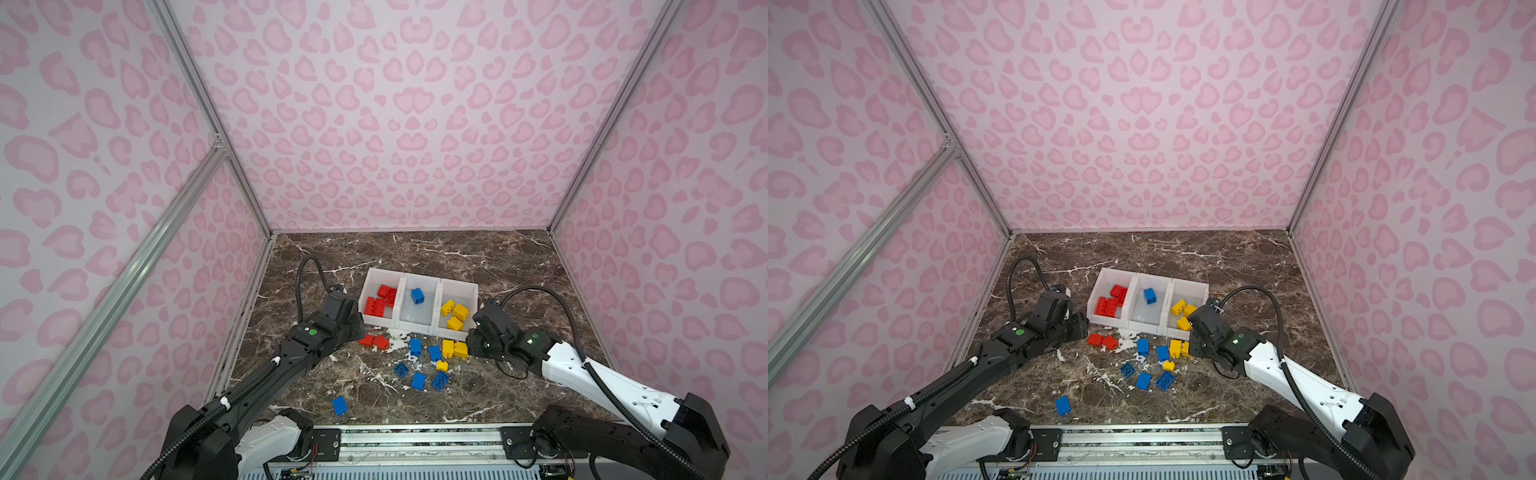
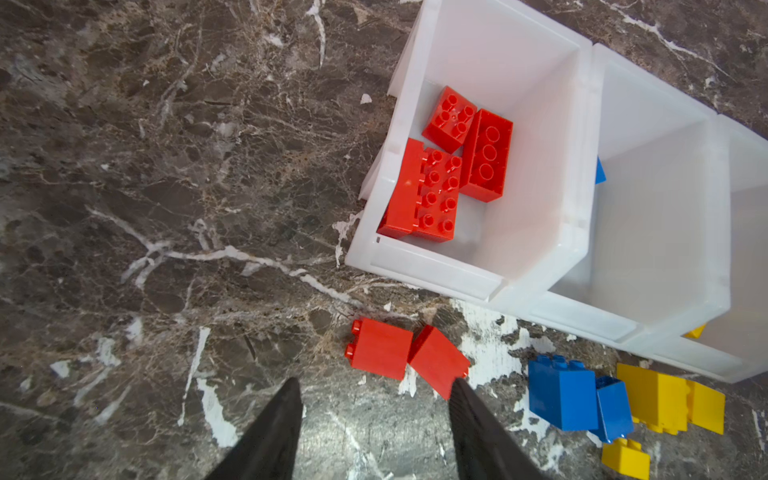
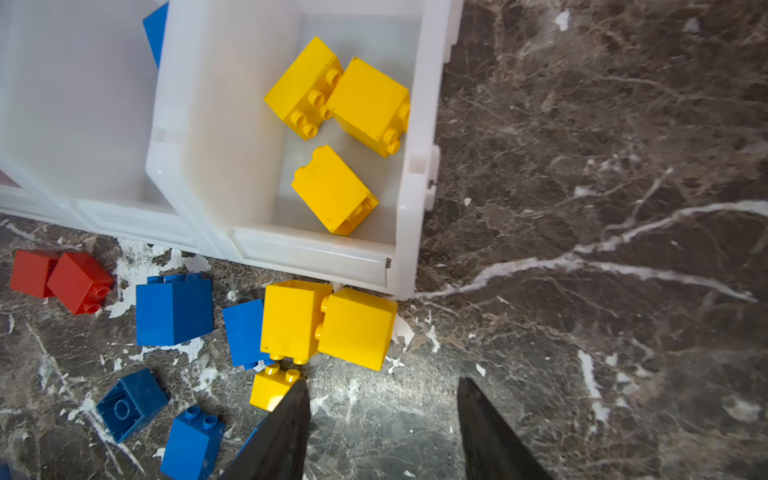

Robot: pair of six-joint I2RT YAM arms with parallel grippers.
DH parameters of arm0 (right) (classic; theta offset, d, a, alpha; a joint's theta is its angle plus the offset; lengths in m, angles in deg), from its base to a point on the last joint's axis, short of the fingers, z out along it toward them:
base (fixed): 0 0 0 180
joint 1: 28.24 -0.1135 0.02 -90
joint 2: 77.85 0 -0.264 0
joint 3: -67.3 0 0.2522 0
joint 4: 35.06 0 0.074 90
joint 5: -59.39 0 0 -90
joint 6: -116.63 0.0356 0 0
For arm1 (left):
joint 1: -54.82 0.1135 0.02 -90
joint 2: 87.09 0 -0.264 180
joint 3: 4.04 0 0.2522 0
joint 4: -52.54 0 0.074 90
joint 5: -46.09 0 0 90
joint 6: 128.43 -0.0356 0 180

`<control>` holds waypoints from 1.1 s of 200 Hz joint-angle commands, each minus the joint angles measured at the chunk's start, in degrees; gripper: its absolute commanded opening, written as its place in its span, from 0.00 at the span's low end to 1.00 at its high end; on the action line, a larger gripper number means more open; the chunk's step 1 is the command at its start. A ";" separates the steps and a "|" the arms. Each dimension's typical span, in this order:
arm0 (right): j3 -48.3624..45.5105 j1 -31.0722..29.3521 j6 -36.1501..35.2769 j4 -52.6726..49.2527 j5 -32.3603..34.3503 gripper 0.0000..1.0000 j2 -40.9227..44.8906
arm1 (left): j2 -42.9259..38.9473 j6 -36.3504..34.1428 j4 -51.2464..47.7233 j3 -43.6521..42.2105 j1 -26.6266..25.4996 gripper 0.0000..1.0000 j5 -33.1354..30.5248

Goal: Sort the legos into containers by color
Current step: 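Withdraw the left gripper while the right gripper reaches toward the blue bricks, then grasp a blue 2x2 brick from the pile with the right gripper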

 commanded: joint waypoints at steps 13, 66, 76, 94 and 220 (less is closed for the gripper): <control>1.19 -6.29 4.57 1.42 0.43 0.58 -4.33 | -1.48 1.59 -0.05 -1.35 -0.10 0.59 -0.53; 1.26 -17.63 14.08 3.26 2.54 0.65 -11.32 | -3.15 2.04 -0.41 -2.82 -0.20 0.59 -0.27; 1.86 -18.84 14.84 3.35 2.87 0.67 -12.98 | -3.17 2.04 -0.25 -3.02 -0.30 0.59 -0.15; 4.25 -20.45 15.16 1.63 3.53 0.69 -16.50 | -3.17 1.86 -0.36 -3.28 -0.51 0.59 0.08; 2.77 -22.93 20.65 1.34 3.02 0.56 -21.72 | -7.16 4.23 -0.89 -7.79 -3.02 0.59 -0.81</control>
